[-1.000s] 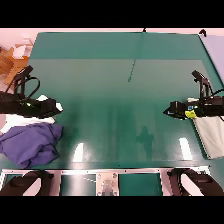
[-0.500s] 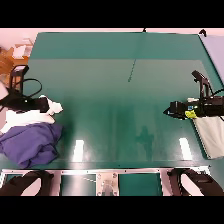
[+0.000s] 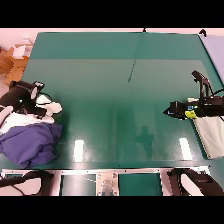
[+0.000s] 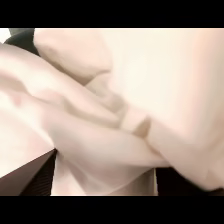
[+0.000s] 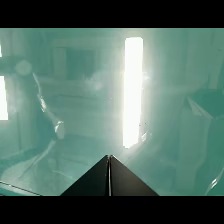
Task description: Fold the shirts.
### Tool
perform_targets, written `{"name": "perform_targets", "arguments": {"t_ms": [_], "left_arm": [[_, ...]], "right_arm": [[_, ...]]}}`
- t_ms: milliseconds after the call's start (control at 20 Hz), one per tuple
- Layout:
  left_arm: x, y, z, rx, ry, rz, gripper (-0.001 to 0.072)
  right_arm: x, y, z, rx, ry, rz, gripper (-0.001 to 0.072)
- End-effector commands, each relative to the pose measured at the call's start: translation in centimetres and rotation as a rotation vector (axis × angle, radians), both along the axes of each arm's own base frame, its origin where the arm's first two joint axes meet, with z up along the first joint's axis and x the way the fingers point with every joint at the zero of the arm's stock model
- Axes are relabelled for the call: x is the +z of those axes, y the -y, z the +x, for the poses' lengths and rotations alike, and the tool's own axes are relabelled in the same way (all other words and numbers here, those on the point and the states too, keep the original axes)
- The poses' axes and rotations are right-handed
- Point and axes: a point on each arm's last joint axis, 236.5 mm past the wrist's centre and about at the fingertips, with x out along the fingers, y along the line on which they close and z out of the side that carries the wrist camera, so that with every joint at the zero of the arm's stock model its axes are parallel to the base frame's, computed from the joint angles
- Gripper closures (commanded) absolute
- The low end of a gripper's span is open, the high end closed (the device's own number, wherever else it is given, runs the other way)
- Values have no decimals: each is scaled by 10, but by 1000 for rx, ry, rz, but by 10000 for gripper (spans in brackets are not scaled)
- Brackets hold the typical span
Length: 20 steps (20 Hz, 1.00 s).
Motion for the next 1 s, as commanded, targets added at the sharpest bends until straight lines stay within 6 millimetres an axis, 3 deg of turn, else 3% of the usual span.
{"name": "perform_targets", "arguments": {"t_ms": [0,50,200,300,350,450,550,650,700,800,950], "left_arm": [[-17,-26,-6,32,-45,30,576],[-14,-28,-6,32,-48,32,684],[5,-16,4,18,-55,8,686],[37,12,30,-25,-21,-31,686],[61,35,48,-62,20,-62,686],[117,100,87,-147,158,-170,686],[179,191,112,-263,321,-383,686],[227,275,107,-371,408,-572,685],[237,309,98,-424,416,-640,685],[234,365,74,-518,369,-726,685],[194,431,52,-618,281,-765,683]], "right_arm": [[0,0,0,0,0,0,694],[0,0,0,0,0,0,694],[0,0,0,0,0,0,694],[0,0,0,0,0,0,694],[0,0,0,1,0,1,694],[0,0,0,0,0,0,694],[0,0,0,0,0,0,694],[0,0,0,0,0,0,694],[0,0,0,0,1,1,694],[0,0,0,0,1,1,694],[0,0,1,-2,4,0,694]]}}
